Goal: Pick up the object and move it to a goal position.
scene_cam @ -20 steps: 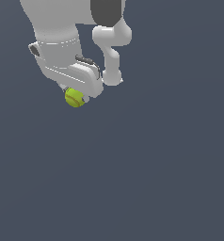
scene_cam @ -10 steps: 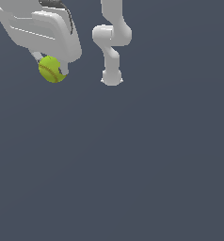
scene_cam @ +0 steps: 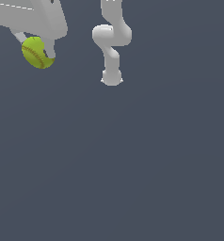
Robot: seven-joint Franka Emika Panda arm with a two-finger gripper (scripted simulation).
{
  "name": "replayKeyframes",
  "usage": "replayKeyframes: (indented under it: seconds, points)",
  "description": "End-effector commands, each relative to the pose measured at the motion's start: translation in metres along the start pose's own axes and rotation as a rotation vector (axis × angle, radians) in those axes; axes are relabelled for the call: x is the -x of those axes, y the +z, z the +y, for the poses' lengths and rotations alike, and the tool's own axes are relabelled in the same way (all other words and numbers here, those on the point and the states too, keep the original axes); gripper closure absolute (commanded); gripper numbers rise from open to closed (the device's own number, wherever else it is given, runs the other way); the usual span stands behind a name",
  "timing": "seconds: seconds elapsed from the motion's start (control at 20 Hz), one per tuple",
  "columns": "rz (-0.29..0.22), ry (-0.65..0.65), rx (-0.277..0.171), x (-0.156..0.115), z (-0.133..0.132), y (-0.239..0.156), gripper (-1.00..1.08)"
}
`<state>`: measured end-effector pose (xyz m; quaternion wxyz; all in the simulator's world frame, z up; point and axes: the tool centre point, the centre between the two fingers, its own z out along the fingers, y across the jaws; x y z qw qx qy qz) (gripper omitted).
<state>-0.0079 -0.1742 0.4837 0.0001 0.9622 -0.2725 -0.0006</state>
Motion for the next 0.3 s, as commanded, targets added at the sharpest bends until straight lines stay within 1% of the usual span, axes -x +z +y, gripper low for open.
replayKeyframes:
  seconds: [0.0,0.25]
  points:
    - [0.001,-0.001,0.0,-0.0013,0.0017,-0.0057,1.08]
    - [0.001,-0.001,0.0,-0.0023,0.0029,-0.009,1.08]
